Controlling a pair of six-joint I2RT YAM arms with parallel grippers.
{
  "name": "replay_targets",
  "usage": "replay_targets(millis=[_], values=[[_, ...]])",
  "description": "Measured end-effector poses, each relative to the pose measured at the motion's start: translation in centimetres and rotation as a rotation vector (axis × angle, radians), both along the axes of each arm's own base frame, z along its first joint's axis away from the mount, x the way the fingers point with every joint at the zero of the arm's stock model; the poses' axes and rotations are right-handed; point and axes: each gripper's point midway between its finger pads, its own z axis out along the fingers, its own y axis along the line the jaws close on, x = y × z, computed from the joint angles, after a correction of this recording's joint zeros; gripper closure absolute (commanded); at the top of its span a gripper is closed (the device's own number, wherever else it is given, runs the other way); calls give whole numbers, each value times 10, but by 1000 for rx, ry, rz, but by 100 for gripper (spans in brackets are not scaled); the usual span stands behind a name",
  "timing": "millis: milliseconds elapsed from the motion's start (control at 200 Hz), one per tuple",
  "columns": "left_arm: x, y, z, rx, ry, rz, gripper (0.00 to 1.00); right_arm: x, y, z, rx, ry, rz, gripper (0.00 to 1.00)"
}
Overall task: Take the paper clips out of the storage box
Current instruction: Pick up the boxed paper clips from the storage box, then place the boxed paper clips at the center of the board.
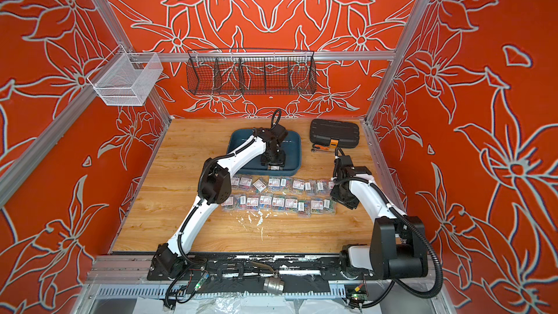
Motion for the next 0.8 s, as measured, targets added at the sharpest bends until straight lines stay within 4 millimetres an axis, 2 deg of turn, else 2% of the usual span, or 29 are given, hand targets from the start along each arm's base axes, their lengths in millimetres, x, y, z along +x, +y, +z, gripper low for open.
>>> replay_targets(millis=[125,345,445,575,796], values=[[-1,16,22,-18,9,84,40,4,0,0,1,-16,1,58],[-3,67,85,-79,-12,272,42,13,1,1,2,-38,7,58],[-7,86,105,-112,-12,344,43,18,1,4,2,-54,14,58],[-23,104,113,-136,24,421,45,28,2,11,2,-86,27,58],[-65,139,119,-147,77,558,46,51,3,35,-2,-166,59,57]])
